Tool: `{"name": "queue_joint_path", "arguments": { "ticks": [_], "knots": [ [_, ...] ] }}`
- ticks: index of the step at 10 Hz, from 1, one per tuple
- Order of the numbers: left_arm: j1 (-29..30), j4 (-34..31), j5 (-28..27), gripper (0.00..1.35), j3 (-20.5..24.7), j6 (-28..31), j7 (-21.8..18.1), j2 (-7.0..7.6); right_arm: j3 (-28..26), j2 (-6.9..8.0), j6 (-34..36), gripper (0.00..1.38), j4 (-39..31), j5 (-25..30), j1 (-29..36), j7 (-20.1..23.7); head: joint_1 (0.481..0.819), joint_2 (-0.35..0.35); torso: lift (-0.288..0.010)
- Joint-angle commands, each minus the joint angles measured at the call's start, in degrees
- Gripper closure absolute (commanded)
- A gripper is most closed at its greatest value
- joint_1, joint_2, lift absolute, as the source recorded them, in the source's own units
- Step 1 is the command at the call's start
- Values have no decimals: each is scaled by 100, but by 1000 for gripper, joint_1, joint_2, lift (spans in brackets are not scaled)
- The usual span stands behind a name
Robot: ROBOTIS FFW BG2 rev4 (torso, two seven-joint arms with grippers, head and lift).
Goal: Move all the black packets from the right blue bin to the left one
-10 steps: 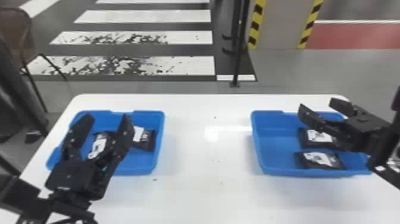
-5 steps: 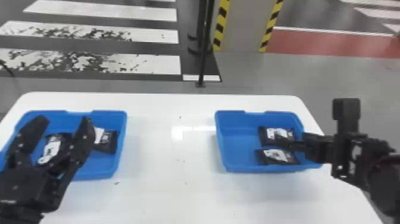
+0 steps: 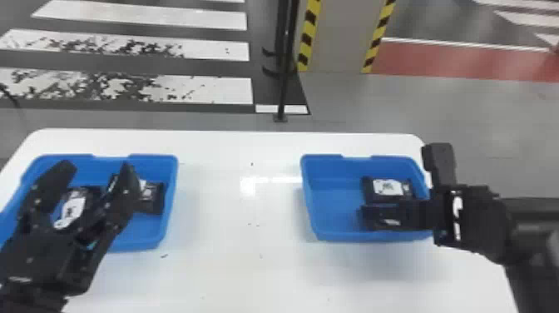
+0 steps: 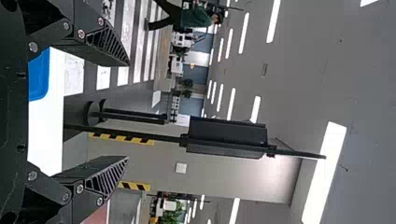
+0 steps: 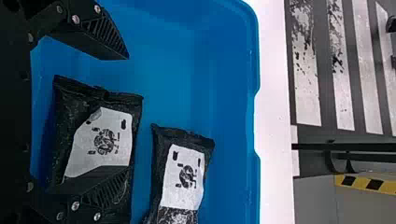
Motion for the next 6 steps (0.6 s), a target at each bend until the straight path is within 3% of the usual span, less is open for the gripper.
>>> {"name": "queue_joint_path", "arguments": {
  "ticks": [1, 3, 6],
  "knots": [
    [0, 0, -4, 357, 0, -14, 0, 0, 93, 1, 235, 202, 130, 11, -163, -96, 695, -129, -140],
    [14, 0, 8, 357, 0, -14, -9, 9, 104, 1, 643, 205, -109, 34, -163, -325, 695, -132, -140],
    [0, 14, 8, 357, -11, 14, -18, 9, 196, -34, 798, 203, 285, 68, -416, -474, 695, -144, -140]
  ]
}}
